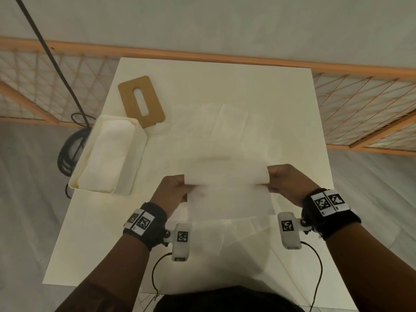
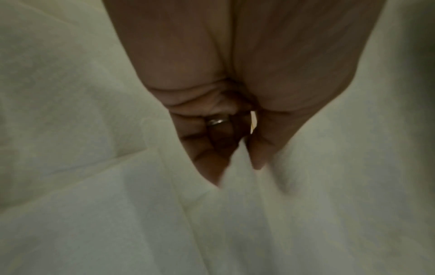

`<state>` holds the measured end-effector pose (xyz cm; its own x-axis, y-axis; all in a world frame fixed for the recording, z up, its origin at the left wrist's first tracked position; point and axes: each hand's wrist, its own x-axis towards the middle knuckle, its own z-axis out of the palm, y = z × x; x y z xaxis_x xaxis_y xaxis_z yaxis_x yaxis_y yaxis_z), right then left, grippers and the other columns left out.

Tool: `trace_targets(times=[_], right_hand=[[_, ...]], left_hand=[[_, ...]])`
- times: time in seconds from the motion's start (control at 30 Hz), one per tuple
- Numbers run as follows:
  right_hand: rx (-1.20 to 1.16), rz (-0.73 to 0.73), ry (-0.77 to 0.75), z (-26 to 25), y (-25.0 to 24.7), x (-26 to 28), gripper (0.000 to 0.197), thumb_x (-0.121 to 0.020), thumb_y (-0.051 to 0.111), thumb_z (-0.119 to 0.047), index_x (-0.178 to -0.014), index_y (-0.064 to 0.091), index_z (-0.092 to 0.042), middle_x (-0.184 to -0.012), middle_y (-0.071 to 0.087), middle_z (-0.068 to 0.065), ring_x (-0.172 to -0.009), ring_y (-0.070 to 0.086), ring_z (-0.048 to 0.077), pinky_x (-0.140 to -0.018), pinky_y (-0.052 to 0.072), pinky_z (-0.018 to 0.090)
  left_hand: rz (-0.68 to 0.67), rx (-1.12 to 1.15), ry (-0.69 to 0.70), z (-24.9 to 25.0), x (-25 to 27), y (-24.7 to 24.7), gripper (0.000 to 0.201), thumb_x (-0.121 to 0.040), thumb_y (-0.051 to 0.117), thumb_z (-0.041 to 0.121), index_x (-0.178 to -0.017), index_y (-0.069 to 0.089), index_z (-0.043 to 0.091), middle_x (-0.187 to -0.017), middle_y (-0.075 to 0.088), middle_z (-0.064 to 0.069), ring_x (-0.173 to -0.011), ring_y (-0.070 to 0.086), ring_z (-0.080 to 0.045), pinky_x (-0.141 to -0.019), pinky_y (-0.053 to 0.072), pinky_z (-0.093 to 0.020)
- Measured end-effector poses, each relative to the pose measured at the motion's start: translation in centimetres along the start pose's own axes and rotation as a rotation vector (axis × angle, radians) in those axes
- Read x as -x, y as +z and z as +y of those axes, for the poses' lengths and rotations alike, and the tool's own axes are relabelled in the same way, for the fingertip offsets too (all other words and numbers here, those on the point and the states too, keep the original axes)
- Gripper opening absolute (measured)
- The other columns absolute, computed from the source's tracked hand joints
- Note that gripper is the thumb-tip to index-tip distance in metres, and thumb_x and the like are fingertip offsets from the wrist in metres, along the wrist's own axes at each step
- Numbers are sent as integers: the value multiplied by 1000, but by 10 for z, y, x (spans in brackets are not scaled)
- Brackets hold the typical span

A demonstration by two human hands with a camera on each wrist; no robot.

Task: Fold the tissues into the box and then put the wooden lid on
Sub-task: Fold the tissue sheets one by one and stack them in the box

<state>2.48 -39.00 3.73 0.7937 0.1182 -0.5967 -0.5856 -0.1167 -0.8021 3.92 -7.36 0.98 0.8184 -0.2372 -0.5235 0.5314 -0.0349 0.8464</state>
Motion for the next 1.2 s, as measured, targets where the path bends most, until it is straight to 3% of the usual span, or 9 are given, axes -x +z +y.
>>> trace_targets(times=[0.1, 0.23, 0.37, 0.47, 0.6, 0.77, 0.9, 1.03, 1.2], right_hand=[[40, 71, 32, 14, -3, 1, 33, -92, 49, 18, -82, 74, -1, -84, 71, 19, -82, 65, 31, -69, 58, 24], [-90, 5, 141, 28, -1, 3, 35, -99, 41, 10, -98, 75, 0, -109, 75, 19, -98, 71, 29, -84, 57, 32], [-259, 61, 212, 33, 4, 5, 27, -98, 52, -7, -107, 76, 1, -112, 76, 10, -104, 71, 28, -88, 54, 36], [124, 146, 120, 45, 5, -4, 11, -92, 73, -14, -101, 79, -15, -104, 78, 6, -95, 71, 18, -77, 55, 24], [602, 323, 43, 47, 12, -14, 7, -91, 72, -17, -93, 75, -23, -94, 73, -4, -84, 65, 14, -80, 51, 29], [771, 398, 53, 18, 44, -44, 31, -97, 61, -39, -118, 66, -17, -118, 68, 2, -108, 63, 23, -89, 47, 29], [874, 373, 258, -1, 61, -73, 47, -90, 66, -58, -104, 62, -13, -99, 64, 5, -99, 67, 29, -77, 51, 35], [796, 387, 307, 0, 60, -86, 33, -87, 75, -43, -93, 67, -11, -88, 65, 2, -80, 60, 23, -68, 46, 28], [489, 440, 22, -5, 58, -70, 13, -89, 70, -26, -89, 68, -13, -81, 66, -6, -74, 60, 11, -57, 40, 19]], left_hand=[[-16, -77, -11, -11, 3, -5, 43, -89, 61, -14, -77, 83, 21, -91, 78, -8, -95, 72, -35, -78, 61, -37], [-116, -201, -83, -24, 7, -5, 37, -93, 50, -14, -91, 80, 7, -106, 77, -8, -100, 72, -26, -80, 59, -28], [-122, -39, -195, -32, 4, 2, 41, -93, 37, -14, -100, 76, -2, -117, 72, -17, -110, 68, -35, -90, 57, -37], [-48, -220, -111, -37, -1, 6, 25, -98, 57, 6, -94, 79, 16, -99, 77, -8, -92, 71, -24, -85, 58, -34], [20, -783, 77, -47, -8, 13, 28, -90, 66, 9, -85, 71, 36, -77, 68, -6, -61, 60, -12, -64, 53, -23], [31, -892, 231, -58, -7, 22, 27, -86, 64, 6, -105, 68, 24, -109, 58, 7, -84, 59, -10, -80, 50, -25], [44, -927, 251, -64, -3, 31, 55, -86, 67, 9, -137, 53, 24, -131, 47, 5, -103, 60, -13, -86, 48, -19], [73, -986, 247, -67, -3, 35, 59, -87, 68, 11, -141, 49, 23, -138, 41, 1, -111, 60, -21, -90, 54, -30], [88, -999, 249, -67, -3, 34, 57, -88, 67, 13, -141, 49, 25, -140, 41, 1, -115, 55, -23, -96, 49, -28]])
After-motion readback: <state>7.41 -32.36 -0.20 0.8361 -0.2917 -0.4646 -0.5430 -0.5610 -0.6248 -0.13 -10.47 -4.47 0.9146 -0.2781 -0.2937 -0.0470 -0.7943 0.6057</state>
